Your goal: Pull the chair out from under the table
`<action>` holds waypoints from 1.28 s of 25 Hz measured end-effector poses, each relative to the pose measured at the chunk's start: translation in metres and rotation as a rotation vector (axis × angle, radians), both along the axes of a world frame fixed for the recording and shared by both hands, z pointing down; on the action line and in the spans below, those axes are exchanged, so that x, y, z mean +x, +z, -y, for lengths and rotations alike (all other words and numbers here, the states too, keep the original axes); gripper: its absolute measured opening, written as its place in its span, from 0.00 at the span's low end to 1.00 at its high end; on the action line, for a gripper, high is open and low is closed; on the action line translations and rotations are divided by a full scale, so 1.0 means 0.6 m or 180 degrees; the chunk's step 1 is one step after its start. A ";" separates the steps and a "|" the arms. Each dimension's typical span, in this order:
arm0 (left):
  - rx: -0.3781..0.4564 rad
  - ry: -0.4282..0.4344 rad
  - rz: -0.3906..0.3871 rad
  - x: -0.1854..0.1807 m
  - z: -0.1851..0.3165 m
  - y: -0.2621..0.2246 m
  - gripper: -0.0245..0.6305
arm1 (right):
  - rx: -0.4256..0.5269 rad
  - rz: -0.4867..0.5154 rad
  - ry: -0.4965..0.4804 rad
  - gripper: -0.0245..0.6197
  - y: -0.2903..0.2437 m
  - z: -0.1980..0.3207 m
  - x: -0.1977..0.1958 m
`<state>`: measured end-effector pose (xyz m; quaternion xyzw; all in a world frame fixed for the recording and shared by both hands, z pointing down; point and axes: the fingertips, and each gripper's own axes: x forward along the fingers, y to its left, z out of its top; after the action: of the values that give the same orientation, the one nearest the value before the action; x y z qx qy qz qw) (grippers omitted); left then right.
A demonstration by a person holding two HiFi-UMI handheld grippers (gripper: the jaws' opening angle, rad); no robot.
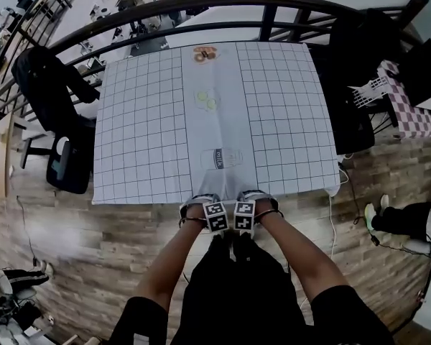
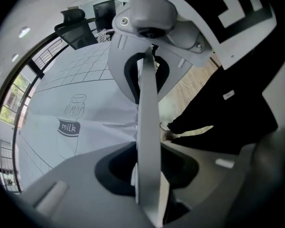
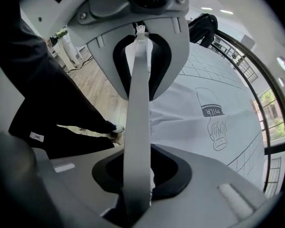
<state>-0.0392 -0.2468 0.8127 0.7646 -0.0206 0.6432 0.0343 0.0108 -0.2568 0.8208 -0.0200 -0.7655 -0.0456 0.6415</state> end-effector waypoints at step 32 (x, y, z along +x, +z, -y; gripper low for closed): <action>0.0038 -0.0050 0.0000 0.003 -0.032 0.027 0.16 | -0.0186 -0.0100 0.0072 0.15 0.013 -0.038 -0.002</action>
<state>-0.0376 -0.2275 0.8289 0.7646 -0.0305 0.6428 0.0347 0.0093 -0.2341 0.8284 -0.0308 -0.7565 -0.0157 0.6531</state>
